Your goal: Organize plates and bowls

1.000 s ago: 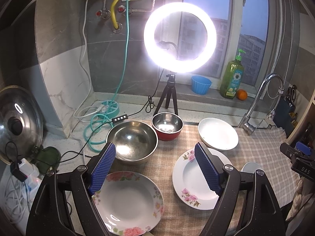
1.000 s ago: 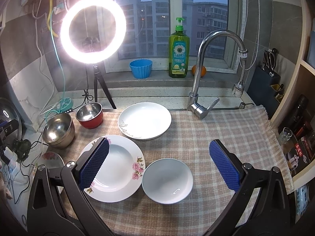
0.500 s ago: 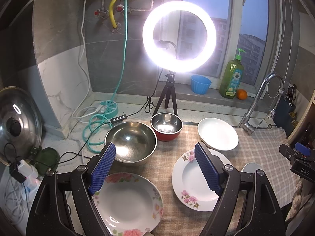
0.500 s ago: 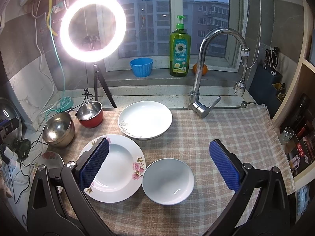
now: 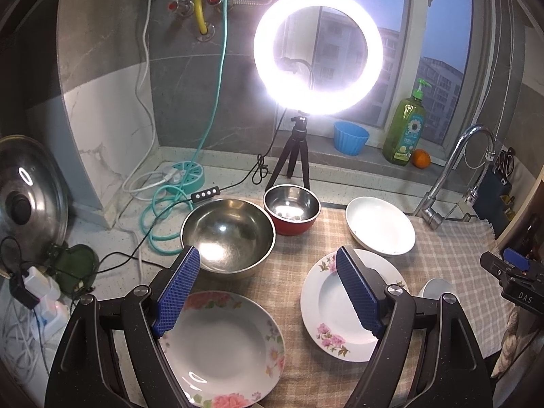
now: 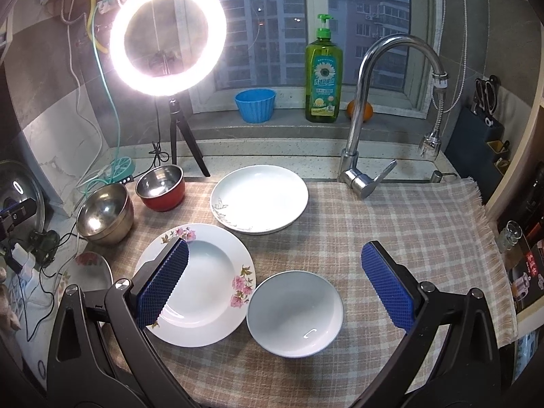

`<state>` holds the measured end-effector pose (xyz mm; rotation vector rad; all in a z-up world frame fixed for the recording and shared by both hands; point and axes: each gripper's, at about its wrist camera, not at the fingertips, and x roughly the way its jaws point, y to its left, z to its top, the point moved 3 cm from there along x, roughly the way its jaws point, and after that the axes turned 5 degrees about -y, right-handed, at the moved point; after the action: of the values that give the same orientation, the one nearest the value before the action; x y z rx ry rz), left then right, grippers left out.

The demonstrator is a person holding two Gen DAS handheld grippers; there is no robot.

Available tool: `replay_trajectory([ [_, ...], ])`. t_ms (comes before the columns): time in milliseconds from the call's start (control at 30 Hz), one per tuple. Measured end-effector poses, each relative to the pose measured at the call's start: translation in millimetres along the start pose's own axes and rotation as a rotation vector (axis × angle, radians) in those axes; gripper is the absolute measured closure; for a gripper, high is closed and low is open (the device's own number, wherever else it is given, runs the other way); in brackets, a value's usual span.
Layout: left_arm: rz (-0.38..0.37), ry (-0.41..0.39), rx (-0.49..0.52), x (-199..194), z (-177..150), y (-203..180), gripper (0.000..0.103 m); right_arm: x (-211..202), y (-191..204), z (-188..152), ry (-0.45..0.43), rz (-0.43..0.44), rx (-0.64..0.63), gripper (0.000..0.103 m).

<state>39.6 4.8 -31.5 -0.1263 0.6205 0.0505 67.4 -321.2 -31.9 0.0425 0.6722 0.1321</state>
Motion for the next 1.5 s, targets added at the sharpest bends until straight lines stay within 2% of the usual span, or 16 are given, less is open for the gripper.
replay_trajectory([
  [100,-0.011,0.019,-0.012,3,-4,2,0.025,4,0,-1,0.013,0.019,-0.007,0.001],
  [233,-0.030,0.048,-0.018,9,-9,2,0.035,13,-1,-4,0.054,0.071,0.008,0.010],
  [300,-0.049,0.070,-0.024,13,-11,1,0.045,18,0,-6,0.076,0.100,0.013,0.013],
  [367,-0.060,0.090,-0.024,17,-15,0,0.048,23,-1,-8,0.098,0.121,0.021,0.019],
  [500,-0.087,0.128,-0.028,23,-21,-2,0.062,34,-1,-12,0.144,0.162,0.034,0.031],
  [633,-0.122,0.173,-0.051,32,-27,-2,0.071,46,-5,-16,0.193,0.207,0.075,0.037],
  [733,-0.135,0.198,-0.060,37,-30,-3,0.072,55,-6,-18,0.221,0.219,0.083,0.045],
  [967,-0.160,0.249,-0.079,51,-38,-4,0.075,73,-5,-22,0.278,0.256,0.081,0.052],
  [1067,-0.177,0.283,-0.077,60,-42,-7,0.076,88,-4,-25,0.328,0.290,0.098,0.054],
  [1100,-0.180,0.295,-0.071,64,-44,-9,0.080,91,-4,-26,0.341,0.294,0.101,0.058],
  [1200,-0.197,0.329,-0.068,73,-50,-14,0.080,107,-5,-28,0.392,0.319,0.116,0.064],
  [1333,-0.214,0.369,-0.065,83,-56,-19,0.081,128,-6,-32,0.470,0.343,0.119,0.067],
  [1500,-0.243,0.422,-0.088,89,-68,-26,0.081,152,-5,-29,0.538,0.345,0.060,0.067],
])
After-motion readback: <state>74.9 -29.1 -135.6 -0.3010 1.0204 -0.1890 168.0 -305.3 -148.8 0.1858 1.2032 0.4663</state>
